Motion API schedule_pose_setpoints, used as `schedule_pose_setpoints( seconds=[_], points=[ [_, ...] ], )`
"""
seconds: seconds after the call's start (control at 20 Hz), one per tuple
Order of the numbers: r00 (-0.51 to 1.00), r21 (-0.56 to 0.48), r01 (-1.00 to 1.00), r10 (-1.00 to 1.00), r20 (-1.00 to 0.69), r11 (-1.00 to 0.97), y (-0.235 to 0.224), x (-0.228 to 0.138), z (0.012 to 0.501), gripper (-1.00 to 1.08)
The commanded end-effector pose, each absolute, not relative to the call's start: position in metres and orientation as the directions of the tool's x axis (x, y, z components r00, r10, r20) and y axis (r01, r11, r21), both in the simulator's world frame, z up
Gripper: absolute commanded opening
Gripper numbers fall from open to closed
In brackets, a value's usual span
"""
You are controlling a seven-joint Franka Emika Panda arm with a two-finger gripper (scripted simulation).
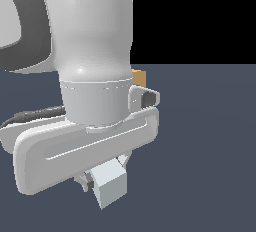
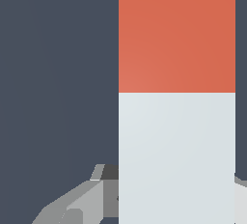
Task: Insert the peg into the horizontal hole in a box.
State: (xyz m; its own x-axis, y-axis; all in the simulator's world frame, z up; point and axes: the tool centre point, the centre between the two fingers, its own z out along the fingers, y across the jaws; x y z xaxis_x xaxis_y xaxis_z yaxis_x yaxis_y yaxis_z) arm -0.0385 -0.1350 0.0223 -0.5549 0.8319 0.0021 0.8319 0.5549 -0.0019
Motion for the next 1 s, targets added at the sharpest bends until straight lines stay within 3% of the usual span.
schedule_pose_setpoints(
  seconds=[0.0,0.95],
  points=[
    [-0.547,0.000,0.837,0.837,0.000,0.547,-0.127,-0.036,0.025,-1.00],
    [-0.385,0.000,0.923,0.923,0.000,0.385,-0.018,0.007,0.052,-1.00]
  ],
)
